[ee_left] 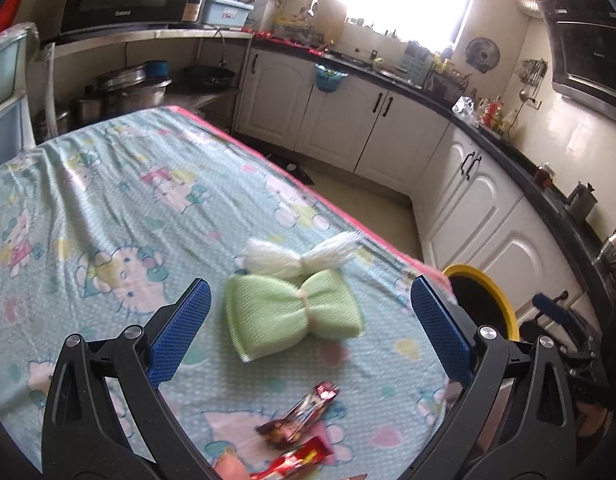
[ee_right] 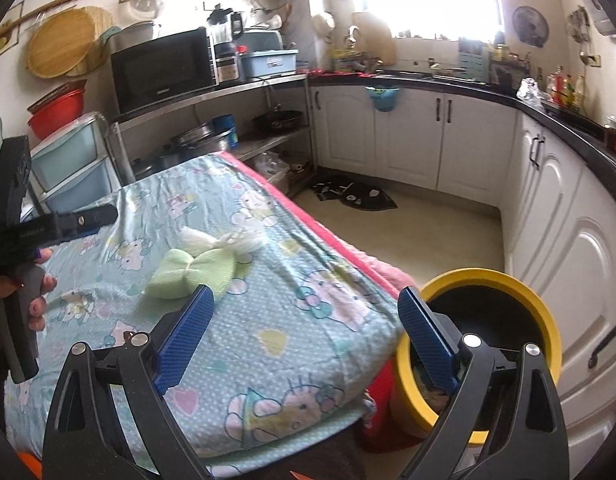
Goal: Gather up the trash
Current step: 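Move both tools back over the remaining trash on the bed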
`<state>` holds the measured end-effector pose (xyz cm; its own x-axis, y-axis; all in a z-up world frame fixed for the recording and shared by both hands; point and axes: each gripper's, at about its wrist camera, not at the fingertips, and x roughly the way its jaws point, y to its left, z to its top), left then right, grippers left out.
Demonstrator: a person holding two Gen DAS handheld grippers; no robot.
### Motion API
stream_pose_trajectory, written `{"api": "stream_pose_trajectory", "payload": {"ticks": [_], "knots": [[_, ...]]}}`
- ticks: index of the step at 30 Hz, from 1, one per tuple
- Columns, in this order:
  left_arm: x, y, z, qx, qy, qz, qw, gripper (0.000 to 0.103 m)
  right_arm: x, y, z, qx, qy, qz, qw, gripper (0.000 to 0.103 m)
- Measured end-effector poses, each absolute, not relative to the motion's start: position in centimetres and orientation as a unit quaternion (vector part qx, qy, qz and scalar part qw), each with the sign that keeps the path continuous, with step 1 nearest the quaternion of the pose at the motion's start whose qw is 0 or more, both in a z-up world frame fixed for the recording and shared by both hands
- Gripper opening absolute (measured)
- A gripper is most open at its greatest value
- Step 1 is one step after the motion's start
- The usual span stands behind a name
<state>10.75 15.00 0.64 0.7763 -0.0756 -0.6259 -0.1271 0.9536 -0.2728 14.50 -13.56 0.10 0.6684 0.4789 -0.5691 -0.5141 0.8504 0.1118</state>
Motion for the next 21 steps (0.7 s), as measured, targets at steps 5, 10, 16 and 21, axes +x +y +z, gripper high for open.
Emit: {"api": "stream_pose_trajectory", "payload": {"ticks": [5, 10, 16, 21], "knots": [[10.0, 16.0, -1.1, -0.152, 0.357, 0.008, 0.922, 0.092, 15.6, -11.8, -0.1, -0.037, 0.309, 0.289, 0.905, 0.091], [9.1, 16.4, -3.0, -0.153, 0.38, -0.009, 0.912, 0.092, 16.9, -9.5, -0.7, -0.039, 0.325, 0.312, 0.892, 0.091], [8.5, 15.7, -5.2, -0.154, 0.405, -0.035, 0.9, 0.087, 18.5, -6.4, -2.0, -0.047, 0.35, 0.332, 0.875, 0.091], [8.6, 14.6, -6.7, -0.156, 0.422, -0.057, 0.891, 0.077, 19.9, -4.4, -4.0, -0.036, 0.387, 0.348, 0.853, 0.086]]}}
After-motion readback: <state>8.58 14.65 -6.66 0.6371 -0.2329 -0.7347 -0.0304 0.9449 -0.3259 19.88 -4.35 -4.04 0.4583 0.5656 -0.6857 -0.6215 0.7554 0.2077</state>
